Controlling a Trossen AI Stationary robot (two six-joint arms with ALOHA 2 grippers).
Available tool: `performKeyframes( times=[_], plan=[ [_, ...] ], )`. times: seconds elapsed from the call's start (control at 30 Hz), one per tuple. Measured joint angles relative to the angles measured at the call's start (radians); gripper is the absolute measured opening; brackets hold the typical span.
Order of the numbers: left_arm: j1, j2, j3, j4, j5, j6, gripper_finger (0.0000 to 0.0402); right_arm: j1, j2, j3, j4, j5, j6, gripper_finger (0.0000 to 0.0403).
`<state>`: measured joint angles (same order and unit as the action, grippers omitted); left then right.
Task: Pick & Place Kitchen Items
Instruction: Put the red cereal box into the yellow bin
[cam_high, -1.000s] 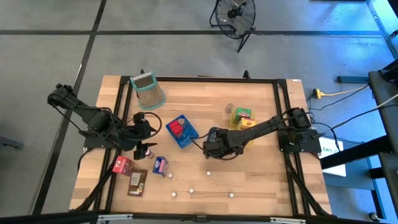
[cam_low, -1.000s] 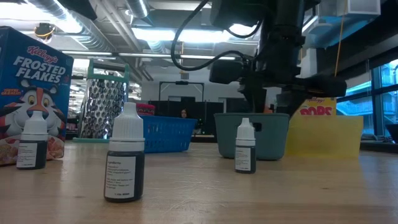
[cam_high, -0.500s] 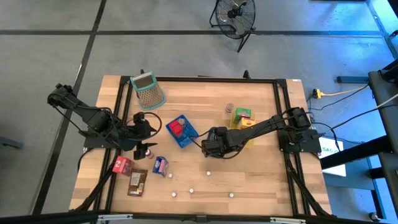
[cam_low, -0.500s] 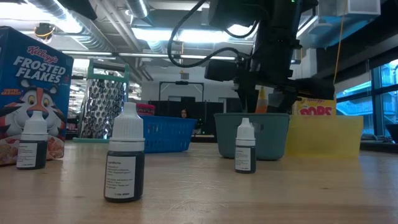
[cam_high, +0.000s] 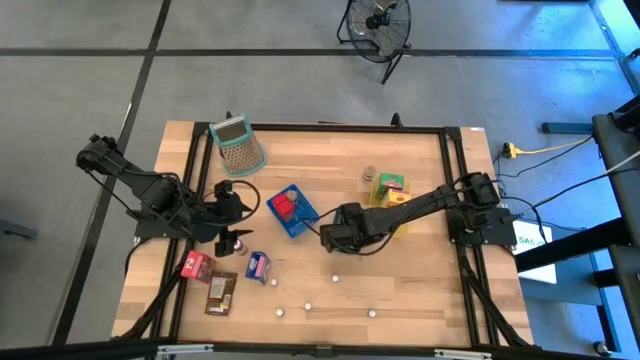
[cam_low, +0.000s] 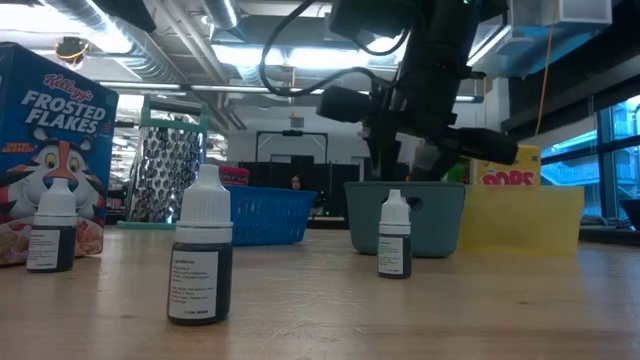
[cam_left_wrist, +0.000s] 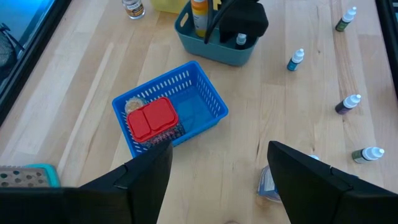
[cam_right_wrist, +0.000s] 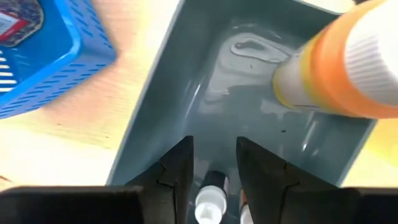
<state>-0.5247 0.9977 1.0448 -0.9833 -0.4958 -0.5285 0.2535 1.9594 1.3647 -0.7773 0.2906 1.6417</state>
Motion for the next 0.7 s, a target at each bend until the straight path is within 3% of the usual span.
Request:
performKeyframes(
  times=[0.27,0.53,0.7],
  plan=[
    [0.000,0.000,0.000,0.000,0.000,0.000,0.0260,0.000,0.000,0.001,0.090,0.018,-0.076,0.0124],
    [0.000,0.000,0.000,0.000,0.000,0.000,0.0260,0.003,-0.001,0.087,0.085,0.121,-0.205,0.0124],
    [0.000,0.000,0.000,0.000,0.000,0.000,0.0260,0.003,-0.001,0.130,0.064,0.113,-0.263,0.0124]
  ],
)
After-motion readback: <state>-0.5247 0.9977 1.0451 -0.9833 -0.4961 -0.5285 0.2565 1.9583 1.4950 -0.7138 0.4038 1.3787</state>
